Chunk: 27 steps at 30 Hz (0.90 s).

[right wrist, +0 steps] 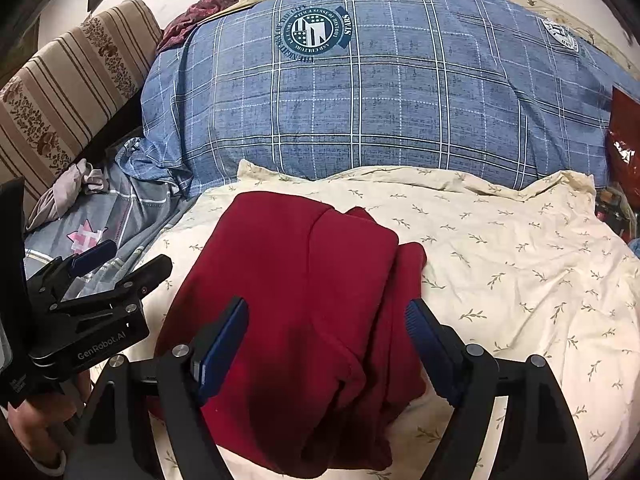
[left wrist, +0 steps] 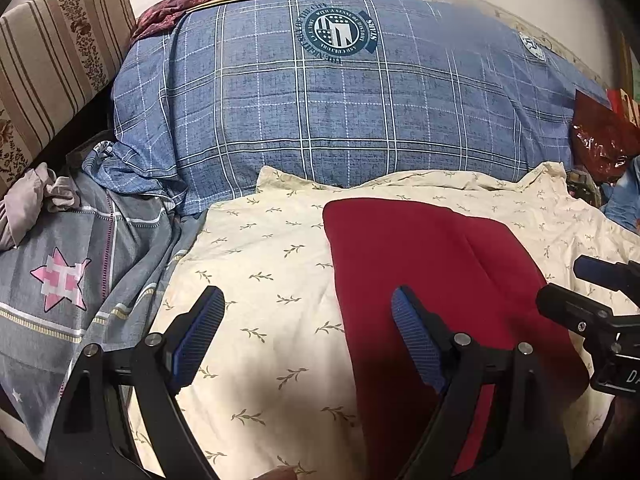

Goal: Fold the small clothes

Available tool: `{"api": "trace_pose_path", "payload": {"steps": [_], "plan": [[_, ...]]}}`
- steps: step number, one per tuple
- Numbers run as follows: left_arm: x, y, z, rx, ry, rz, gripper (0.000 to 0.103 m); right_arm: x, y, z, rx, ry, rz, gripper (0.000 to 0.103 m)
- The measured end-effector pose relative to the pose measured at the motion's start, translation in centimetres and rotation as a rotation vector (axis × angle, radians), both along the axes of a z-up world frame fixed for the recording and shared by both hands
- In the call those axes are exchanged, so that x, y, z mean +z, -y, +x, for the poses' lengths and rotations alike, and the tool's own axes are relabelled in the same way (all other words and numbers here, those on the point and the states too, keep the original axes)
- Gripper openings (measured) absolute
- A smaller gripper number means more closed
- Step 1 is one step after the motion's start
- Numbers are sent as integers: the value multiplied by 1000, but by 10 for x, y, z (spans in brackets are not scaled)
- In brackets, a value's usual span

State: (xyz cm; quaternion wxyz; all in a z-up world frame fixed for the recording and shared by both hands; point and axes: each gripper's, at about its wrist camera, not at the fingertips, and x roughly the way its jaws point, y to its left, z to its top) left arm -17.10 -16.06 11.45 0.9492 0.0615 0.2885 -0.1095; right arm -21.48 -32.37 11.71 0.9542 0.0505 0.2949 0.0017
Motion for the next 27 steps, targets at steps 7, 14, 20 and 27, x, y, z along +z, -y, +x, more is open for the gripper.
{"api": "trace_pose_path", "payload": {"steps": [7,14,20,27], "plan": [[-2,2,1,-4,-7,5,86,0,2,1,-3,-2,8,82],[-4,4,2,-7,-12,9,86,-2,3,2,-1,-9,10,82],[-5,3,3,-7,-18,5,86,-4,5,4,5,-13,10,82],[-5,2,3,-5,-16,6,86,-6,5,8,14,-18,9,82]]}}
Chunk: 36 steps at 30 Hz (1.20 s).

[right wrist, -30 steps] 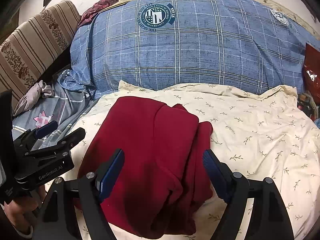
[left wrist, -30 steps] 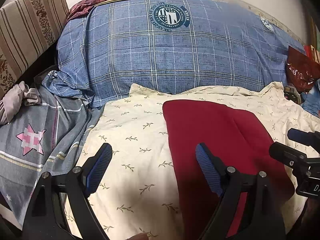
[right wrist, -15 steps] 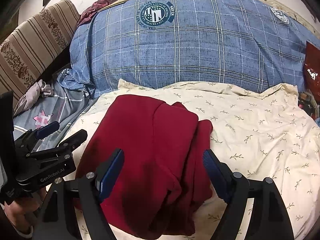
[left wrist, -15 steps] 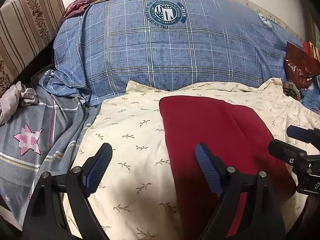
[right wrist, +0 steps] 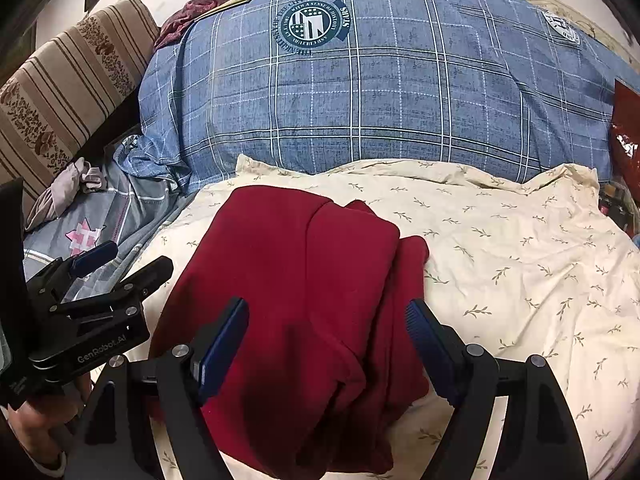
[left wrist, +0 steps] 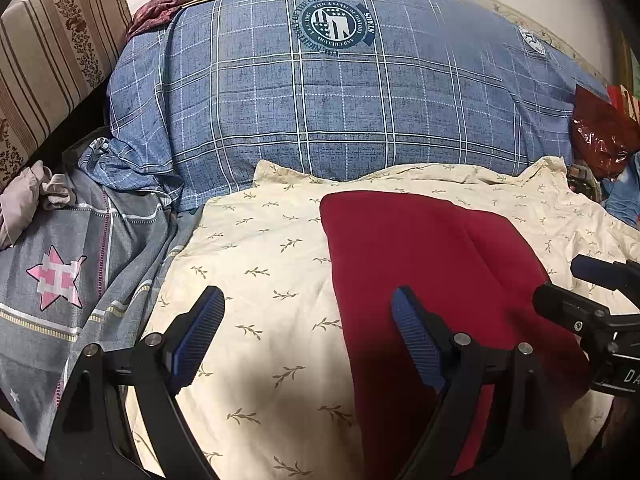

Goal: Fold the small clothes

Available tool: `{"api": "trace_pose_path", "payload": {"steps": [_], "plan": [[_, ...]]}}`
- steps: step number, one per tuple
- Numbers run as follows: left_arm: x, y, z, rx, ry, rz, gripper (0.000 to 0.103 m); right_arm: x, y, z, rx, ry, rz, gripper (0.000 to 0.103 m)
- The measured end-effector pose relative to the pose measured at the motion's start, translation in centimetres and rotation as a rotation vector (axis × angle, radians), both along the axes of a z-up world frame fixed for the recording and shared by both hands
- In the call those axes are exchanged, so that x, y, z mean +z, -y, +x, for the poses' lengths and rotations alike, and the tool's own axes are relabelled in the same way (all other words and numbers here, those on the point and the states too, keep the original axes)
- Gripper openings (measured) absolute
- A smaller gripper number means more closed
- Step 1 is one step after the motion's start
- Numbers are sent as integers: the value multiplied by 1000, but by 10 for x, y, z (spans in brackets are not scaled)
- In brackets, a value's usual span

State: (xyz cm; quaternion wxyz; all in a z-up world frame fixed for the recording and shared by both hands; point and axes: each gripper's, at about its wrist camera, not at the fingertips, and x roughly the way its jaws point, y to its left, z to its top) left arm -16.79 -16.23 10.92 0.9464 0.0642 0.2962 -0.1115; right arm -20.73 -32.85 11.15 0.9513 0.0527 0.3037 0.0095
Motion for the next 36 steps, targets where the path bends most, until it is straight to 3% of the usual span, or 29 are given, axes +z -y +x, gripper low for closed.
{"api": "trace_pose_path", "payload": {"steps": [36], "plan": [[-2,2,2,-3,-11,8,86,-3,-5,2,14,-16,-8,82]]}}
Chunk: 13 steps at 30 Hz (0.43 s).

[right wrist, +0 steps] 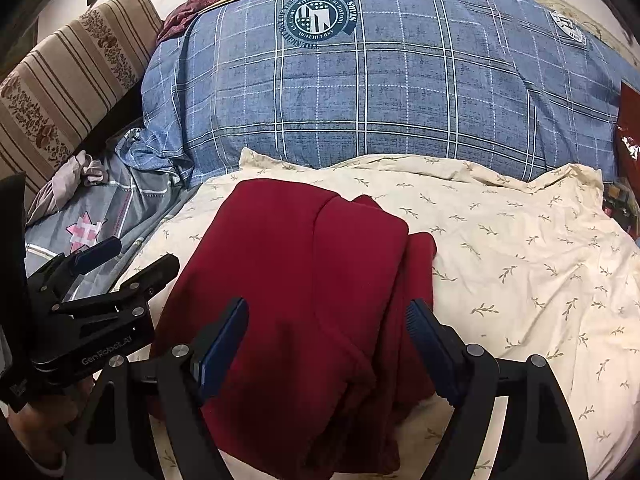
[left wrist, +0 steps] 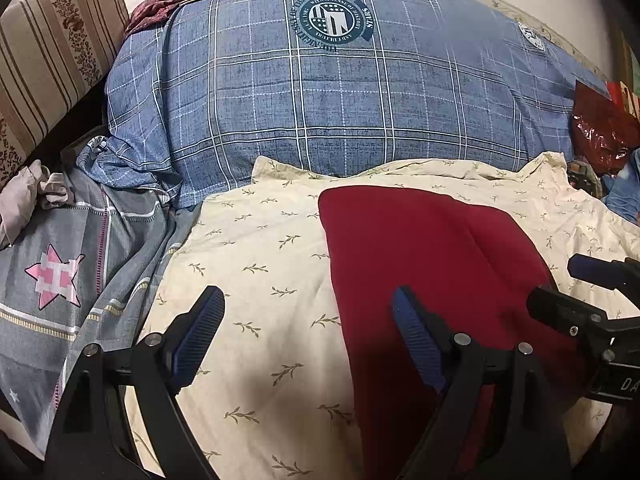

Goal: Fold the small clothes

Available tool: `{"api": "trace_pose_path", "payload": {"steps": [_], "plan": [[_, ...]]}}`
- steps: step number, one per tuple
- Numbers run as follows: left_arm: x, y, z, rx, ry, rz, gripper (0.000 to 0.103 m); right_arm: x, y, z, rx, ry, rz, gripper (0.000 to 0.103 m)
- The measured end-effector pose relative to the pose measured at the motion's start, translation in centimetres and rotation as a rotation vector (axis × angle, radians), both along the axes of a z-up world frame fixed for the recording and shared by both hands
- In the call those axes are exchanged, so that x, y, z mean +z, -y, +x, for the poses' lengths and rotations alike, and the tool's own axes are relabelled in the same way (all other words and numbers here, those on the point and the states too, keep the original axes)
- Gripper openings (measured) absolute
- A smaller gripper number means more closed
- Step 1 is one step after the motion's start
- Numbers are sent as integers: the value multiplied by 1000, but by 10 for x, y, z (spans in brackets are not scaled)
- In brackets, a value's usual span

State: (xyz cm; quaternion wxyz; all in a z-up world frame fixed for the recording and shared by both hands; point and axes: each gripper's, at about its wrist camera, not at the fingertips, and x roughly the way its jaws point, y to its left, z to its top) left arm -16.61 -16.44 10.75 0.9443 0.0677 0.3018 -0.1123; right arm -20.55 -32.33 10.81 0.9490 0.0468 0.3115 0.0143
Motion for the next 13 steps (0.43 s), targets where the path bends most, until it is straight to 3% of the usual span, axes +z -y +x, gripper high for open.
{"api": "trace_pose_path", "payload": {"steps": [13], "plan": [[1,-2,0,-9,3,-6,86,-2,5,2,-1,-5,1,82]]}}
